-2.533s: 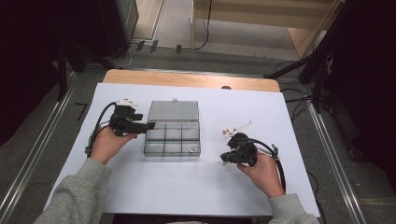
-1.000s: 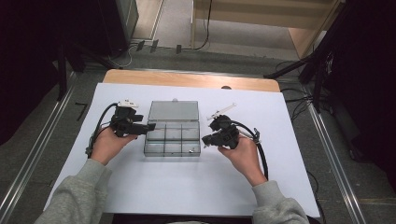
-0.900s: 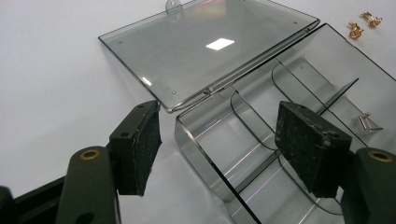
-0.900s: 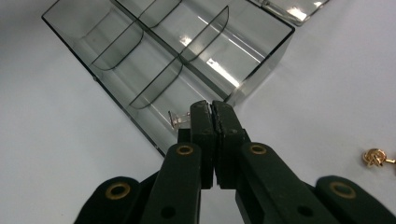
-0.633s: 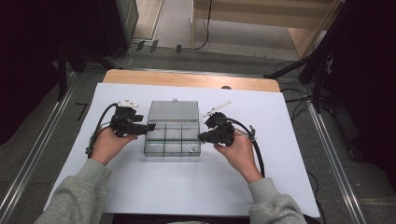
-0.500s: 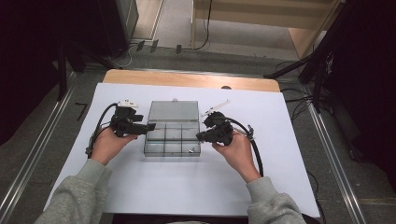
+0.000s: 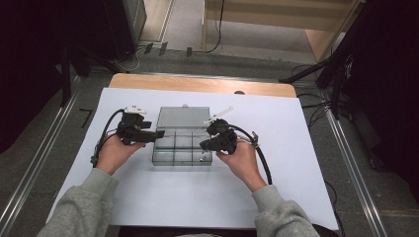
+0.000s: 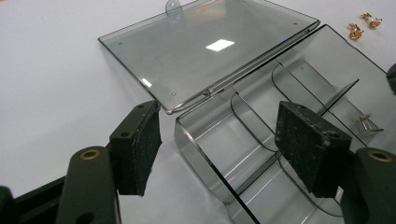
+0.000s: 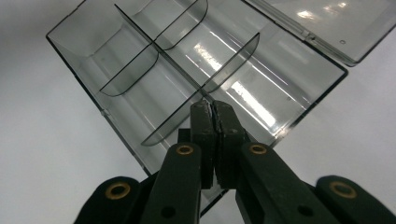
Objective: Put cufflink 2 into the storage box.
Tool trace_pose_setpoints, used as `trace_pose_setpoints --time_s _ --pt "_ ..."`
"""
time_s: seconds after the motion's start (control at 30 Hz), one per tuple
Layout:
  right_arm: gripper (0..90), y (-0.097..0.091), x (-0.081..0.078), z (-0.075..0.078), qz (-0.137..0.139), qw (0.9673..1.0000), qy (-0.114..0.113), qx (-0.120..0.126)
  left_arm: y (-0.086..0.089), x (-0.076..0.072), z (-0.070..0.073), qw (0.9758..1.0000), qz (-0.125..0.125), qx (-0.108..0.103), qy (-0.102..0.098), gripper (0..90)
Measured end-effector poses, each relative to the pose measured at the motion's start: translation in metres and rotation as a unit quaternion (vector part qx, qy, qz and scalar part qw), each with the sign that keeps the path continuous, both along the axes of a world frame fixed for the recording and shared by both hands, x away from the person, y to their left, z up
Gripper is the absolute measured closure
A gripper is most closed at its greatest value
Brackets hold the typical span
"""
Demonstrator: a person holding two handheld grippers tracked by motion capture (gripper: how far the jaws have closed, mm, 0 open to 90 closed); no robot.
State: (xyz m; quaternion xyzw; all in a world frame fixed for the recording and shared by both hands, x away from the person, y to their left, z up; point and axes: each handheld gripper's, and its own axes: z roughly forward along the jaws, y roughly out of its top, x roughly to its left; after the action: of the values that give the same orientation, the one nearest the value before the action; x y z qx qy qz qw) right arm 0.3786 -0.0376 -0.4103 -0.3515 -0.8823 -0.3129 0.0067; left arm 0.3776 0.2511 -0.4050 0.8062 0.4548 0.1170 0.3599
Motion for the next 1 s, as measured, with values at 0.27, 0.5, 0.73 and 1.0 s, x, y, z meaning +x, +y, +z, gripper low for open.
trace_pose_setpoints --time_s 0.27,0.5,0.73,1.0 --pt "89.8 0.008 0.001 -0.013 0.005 1.0 0.005 -0.003 0.0 0.0 0.0 1.0 -0.001 0.001 0.0 32.0" --pt "89.7 0.011 0.002 -0.022 0.006 1.0 0.004 -0.006 -0.001 0.0 0.0 1.0 -0.003 0.003 -0.001 32.0" --pt "89.3 0.013 0.002 -0.029 0.008 0.9998 0.008 -0.013 0.0 0.0 0.0 1.0 -0.003 0.003 -0.001 32.0" --pt "88.7 0.016 0.001 -0.034 0.012 0.9996 0.013 -0.02 -0.001 -0.001 0.0 1.0 -0.005 0.006 0.0 32.1"
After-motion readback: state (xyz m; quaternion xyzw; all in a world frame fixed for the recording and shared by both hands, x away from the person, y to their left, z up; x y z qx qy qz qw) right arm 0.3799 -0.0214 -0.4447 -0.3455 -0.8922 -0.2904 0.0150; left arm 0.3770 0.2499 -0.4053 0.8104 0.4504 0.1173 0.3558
